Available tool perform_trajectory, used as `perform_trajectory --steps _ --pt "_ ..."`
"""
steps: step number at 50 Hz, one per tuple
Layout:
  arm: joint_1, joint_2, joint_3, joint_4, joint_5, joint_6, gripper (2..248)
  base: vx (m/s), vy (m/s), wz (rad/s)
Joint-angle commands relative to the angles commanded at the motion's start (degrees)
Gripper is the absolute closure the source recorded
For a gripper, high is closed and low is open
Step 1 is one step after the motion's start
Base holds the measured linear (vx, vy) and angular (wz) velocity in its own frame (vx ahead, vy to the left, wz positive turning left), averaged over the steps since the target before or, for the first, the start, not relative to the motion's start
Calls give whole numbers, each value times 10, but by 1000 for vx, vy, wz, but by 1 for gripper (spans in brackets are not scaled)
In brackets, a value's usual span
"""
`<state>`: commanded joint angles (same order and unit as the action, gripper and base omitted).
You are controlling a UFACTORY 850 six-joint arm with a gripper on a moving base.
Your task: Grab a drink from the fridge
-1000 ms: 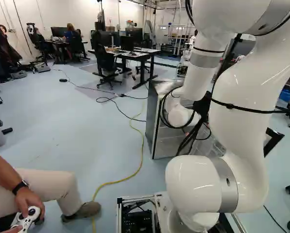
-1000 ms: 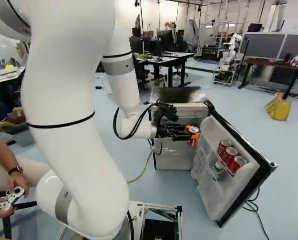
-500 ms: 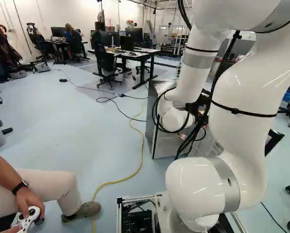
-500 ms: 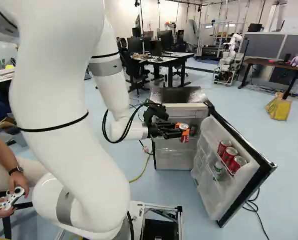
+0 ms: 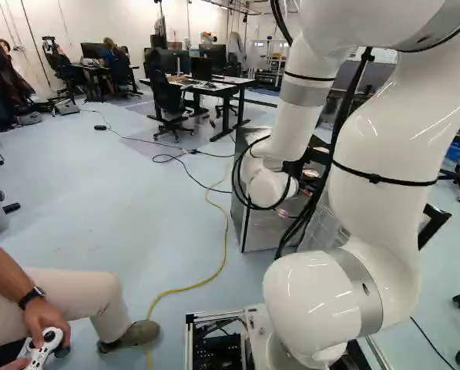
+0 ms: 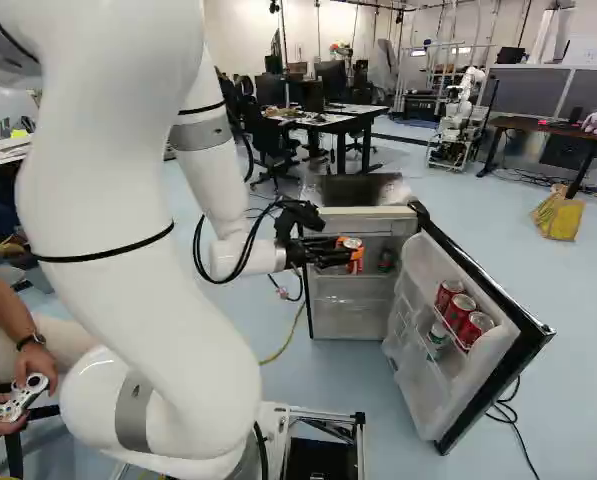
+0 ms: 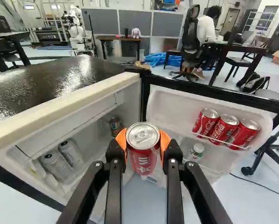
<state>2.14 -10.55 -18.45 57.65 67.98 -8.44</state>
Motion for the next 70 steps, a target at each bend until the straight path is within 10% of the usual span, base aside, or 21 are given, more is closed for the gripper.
perform_trajectory --steps 33,70 --pt "8 70 7 -19 -93 0 160 0 0 0" --pt "7 150 20 -187 -156 0 160 0 0 0"
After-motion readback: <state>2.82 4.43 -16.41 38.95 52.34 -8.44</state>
